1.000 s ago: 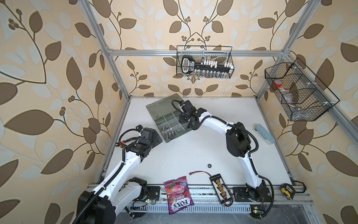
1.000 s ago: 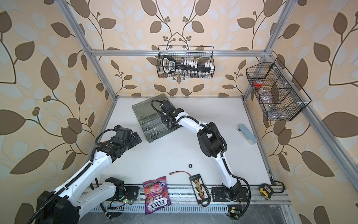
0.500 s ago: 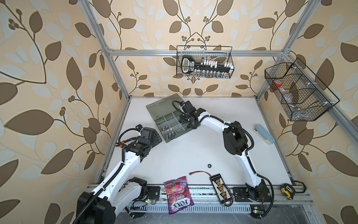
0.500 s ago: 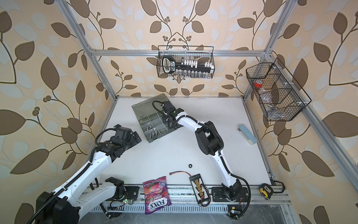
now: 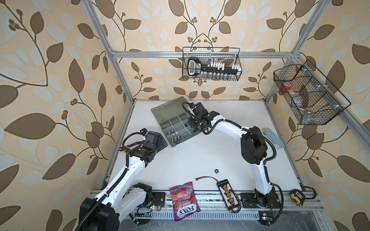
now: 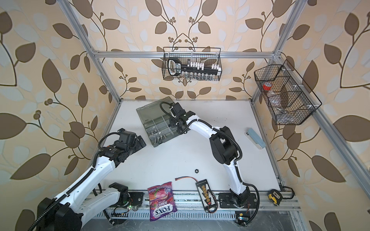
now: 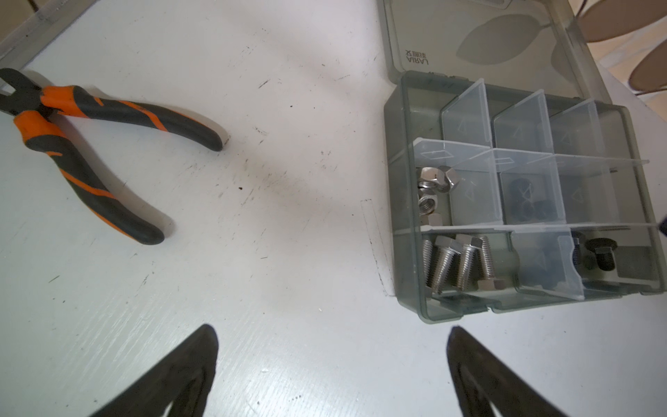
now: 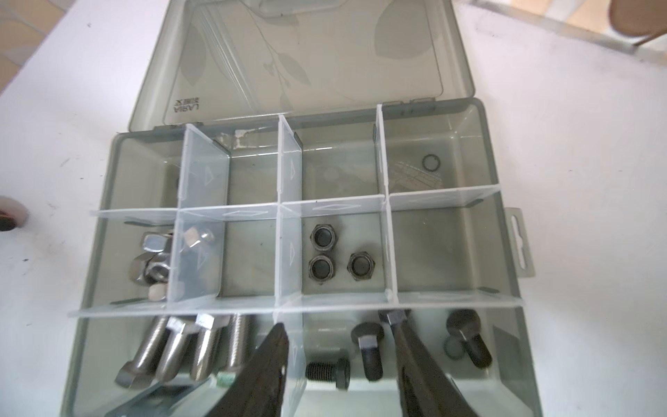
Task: Sort the screws and nuts into containers
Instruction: Place the nut into the container, then pick up the nut from the bottom-center of the table.
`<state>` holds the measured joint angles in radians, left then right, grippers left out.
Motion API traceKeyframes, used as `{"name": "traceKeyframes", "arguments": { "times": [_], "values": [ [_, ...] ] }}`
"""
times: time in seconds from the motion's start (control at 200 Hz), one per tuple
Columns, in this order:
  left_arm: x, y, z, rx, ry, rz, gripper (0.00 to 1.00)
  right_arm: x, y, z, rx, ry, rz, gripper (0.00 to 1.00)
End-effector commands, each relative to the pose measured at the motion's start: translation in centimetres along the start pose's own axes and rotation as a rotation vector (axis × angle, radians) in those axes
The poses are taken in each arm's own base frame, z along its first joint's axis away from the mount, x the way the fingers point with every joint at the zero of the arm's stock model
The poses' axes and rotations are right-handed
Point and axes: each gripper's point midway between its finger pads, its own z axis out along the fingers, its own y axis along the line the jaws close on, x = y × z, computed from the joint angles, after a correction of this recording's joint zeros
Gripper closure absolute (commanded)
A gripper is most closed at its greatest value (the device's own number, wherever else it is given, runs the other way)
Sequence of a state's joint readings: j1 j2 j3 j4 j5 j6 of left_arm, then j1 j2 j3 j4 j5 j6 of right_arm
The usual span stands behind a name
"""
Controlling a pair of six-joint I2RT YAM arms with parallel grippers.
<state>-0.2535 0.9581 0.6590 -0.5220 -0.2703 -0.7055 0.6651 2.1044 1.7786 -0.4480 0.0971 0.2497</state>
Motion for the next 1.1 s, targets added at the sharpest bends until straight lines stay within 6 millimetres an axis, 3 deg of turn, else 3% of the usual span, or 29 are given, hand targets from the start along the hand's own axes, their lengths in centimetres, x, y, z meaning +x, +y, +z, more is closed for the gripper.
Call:
{"name": "traceKeyframes", "arguments": {
  "times": [0.0, 0.31, 0.625, 0.81, 1.095],
  "values": [
    [-1.8, -0.7, -1.0, 0.020, -0.049, -0.006, 0.01, 0.1, 0.0, -2.2, -0.001, -0.029, 0.018, 0.50],
    [-1.5, -1.0, -0.7, 0.034, -0.036, -0.013, 0.01, 7.0, -2.7, -6.7, 0.058, 0.060, 0.078, 0.50],
    [-1.4, -1.3, -0.4, 0.042, -0.024, -0.019, 0.01, 15.1, -4.8, -9.0, 0.124, 0.225, 0.098, 0.51],
    [-1.1, -1.2, -0.3, 0.041, -0.018, -0.029, 0.01, 19.5, -3.0, -10.2, 0.117, 0.321, 0.060, 0.52],
    [-1.1, -1.4, 0.1, 0.042, -0.012, -0.027, 0.01, 25.3, -2.4, -11.9, 0.121, 0.448, 0.051, 0.57]
  ]
}}
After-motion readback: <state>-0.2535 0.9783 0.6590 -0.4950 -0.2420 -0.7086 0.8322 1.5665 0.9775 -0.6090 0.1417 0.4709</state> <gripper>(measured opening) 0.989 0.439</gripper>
